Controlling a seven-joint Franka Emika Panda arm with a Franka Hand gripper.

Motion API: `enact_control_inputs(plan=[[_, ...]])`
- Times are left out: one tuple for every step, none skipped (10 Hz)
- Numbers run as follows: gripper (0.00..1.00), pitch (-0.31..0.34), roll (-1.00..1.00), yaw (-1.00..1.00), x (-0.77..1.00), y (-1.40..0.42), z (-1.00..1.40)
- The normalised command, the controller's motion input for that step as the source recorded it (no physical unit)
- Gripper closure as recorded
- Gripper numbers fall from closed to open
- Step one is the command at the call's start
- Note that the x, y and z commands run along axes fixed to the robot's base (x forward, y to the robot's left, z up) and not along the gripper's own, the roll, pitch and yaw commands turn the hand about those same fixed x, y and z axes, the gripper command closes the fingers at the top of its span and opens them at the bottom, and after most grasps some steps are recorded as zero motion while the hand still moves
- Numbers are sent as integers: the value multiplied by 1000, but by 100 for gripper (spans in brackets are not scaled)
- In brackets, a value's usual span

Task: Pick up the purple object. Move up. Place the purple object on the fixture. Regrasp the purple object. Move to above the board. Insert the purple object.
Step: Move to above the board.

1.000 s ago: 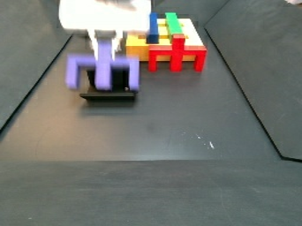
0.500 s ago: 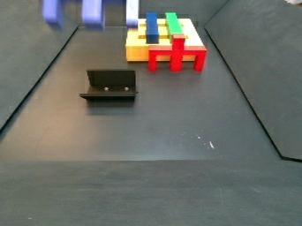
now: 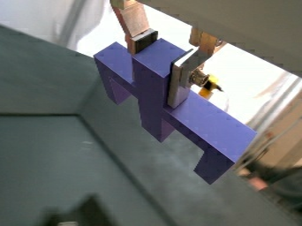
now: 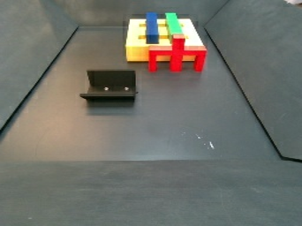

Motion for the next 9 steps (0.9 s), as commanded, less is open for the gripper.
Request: enact_control_inputs(plan=[[100, 77, -1000, -94, -1099, -1400, 299], [100, 81, -1000, -86, -1114, -1400, 272], [100, 90, -1000, -80, -1095, -1400, 285], [100, 92, -1000, -70, -739, -907, 177], [100, 90, -1000, -66, -538, -637, 120], [100, 88, -1000, -55, -271, -286, 51], [100, 79, -1000, -50, -172, -157, 38], [100, 52, -924, -30, -106, -43, 10], [100, 24, -709, -23, -75, -11, 9]])
